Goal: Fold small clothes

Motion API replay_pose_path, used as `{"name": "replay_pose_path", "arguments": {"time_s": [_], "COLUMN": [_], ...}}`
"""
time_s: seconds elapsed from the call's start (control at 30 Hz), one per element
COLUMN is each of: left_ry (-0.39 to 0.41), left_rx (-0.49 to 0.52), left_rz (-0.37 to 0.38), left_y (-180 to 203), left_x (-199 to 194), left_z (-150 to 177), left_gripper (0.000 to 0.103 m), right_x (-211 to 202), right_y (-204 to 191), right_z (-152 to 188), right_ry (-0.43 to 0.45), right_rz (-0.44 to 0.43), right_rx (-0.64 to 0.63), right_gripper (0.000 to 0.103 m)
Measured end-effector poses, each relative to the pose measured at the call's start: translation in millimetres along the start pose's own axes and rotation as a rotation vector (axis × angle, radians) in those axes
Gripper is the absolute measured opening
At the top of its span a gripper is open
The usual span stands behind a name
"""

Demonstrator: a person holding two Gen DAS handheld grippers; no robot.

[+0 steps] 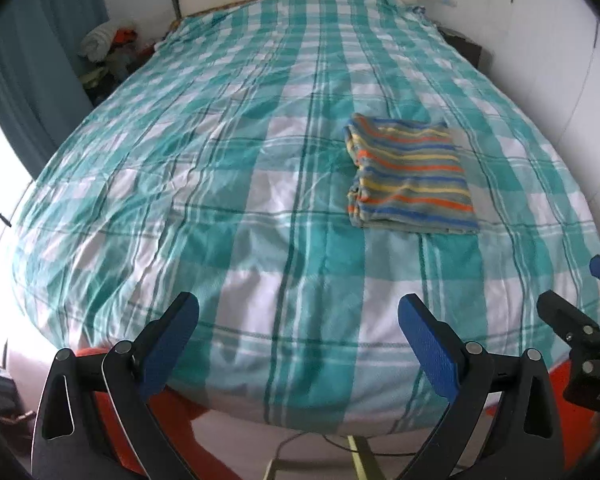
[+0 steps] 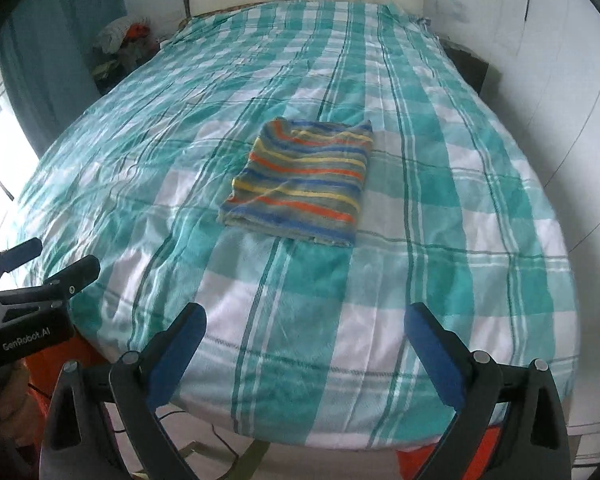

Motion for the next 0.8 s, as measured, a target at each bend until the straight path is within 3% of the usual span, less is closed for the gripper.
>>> {"name": "replay_pose_path", "arguments": {"time_s": [0.37, 0.8], "left_ry": [0.022, -0.006], "left_rx": [0.015, 0.030], "left_rz": [0.015, 0.005], "left_y": [9.3, 11.4], "left_x": [-12.3, -5.2], "left_z": [0.8, 1.7], "left_gripper": [0.100, 0.100], "right_x": [-23.5, -29.2], "right_y": [-1.9, 3.7], "right_z": [3.7, -8.1], "right_ry": [0.026, 0.041], "right_rz": [0.043, 0.091], "right_rx": [0.008, 0.023], "right_gripper": [0.099, 0.099]}}
Point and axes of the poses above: each gripper's, at about its wrist camera, not at the fingertips, and x roughly the way its jaws point, y to its right, z to its underside, the point moved 10 cm from there along x, roughly the way its jaws point, and after that the axes turned 9 degrees about z, right-handed, at the moved point
